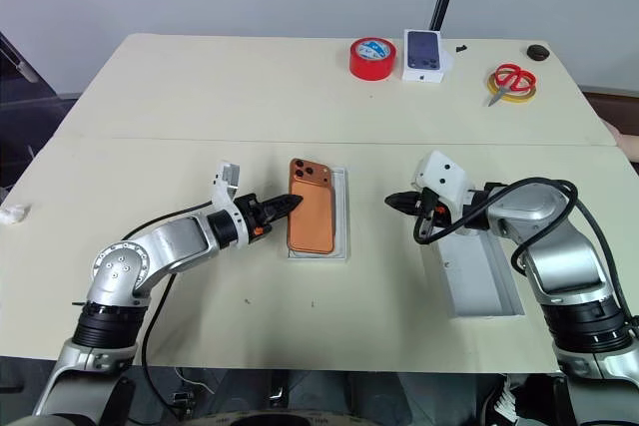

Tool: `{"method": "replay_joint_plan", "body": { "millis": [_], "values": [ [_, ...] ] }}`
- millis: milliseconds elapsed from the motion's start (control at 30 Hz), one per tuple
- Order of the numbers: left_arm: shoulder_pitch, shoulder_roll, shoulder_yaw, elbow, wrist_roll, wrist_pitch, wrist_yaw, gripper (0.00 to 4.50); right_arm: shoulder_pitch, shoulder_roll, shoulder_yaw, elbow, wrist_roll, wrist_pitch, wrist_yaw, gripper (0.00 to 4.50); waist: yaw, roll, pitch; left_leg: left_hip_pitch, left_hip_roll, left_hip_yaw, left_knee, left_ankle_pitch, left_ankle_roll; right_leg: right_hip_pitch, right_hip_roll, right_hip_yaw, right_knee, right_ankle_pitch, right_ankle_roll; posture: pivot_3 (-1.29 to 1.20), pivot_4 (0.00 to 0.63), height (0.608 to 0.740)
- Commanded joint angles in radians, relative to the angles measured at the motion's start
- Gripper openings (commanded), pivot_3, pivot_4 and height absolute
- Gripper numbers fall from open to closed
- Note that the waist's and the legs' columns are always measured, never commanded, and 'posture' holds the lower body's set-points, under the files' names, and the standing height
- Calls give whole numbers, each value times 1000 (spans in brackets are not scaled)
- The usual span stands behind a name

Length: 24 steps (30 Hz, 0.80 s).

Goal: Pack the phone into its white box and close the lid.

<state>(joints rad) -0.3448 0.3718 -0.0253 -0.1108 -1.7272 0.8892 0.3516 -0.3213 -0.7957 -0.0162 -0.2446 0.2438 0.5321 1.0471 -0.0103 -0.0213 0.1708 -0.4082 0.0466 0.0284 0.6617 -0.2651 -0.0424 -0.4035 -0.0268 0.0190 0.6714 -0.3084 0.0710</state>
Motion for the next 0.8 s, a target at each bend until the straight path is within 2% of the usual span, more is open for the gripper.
{"method": "replay_joint_plan", "body": {
  "millis": [33, 100, 200, 400, 500, 600, 667, 800],
  "values": [
    [-29, -26, 8, -5, 20, 16, -27, 39, -4, -11, -20, -50, 21, -8, -17, 0, 0, 0, 0, 0, 0, 0, 0, 0, 0, 0, 0, 0, 0, 0, 0, 0, 150, 732],
    [-27, -36, 12, -4, 28, 24, -27, 39, -6, -13, -12, -46, 18, -14, -22, 0, 0, 0, 0, 0, 0, 0, 0, 0, 0, 0, 0, 0, 0, 0, 0, 0, 150, 732],
    [-18, -44, 27, -8, 29, 33, -24, 1265, -9, -13, 3, -37, 9, -25, -26, 0, 0, 0, 0, 0, 0, 0, 0, 0, 0, 0, 0, 0, 0, 0, 0, 0, 150, 732],
    [18, 18, 87, -76, 12, 46, -24, 4229, -35, -10, 31, -27, 1, -37, -30, 0, -3, 0, 0, 0, 1, 0, 0, 0, 0, 0, 0, 0, 0, 0, 0, 0, 150, 732],
    [54, 126, 143, -144, 46, 67, -59, 4229, -57, -12, 68, -15, -32, -48, -40, 0, -6, 0, 0, 0, 1, 0, 0, 0, 0, 0, 0, 0, 1, 0, 0, 0, 150, 732],
    [70, 193, 184, -177, 76, 55, -95, 4229, -79, -7, 107, -2, -62, -49, -44, 0, 0, 0, 0, 1, 1, 0, 0, 0, 0, -1, 0, 0, 1, 0, 0, 0, 150, 732],
    [78, 239, 203, -196, 185, 33, -139, 4229, -96, 0, 151, 10, -96, -53, -52, 0, 3, 0, 0, 0, 1, 0, 0, 0, -1, 0, -1, -1, 1, 0, 0, 0, 150, 732],
    [103, 287, 131, -229, 418, 12, -253, 2406, -129, 30, 233, 47, -162, -53, -81, 0, 0, 0, 0, 0, -1, 1, 0, 0, -1, 1, -1, 0, -2, 0, 0, 0, 150, 732]
  ]
}}
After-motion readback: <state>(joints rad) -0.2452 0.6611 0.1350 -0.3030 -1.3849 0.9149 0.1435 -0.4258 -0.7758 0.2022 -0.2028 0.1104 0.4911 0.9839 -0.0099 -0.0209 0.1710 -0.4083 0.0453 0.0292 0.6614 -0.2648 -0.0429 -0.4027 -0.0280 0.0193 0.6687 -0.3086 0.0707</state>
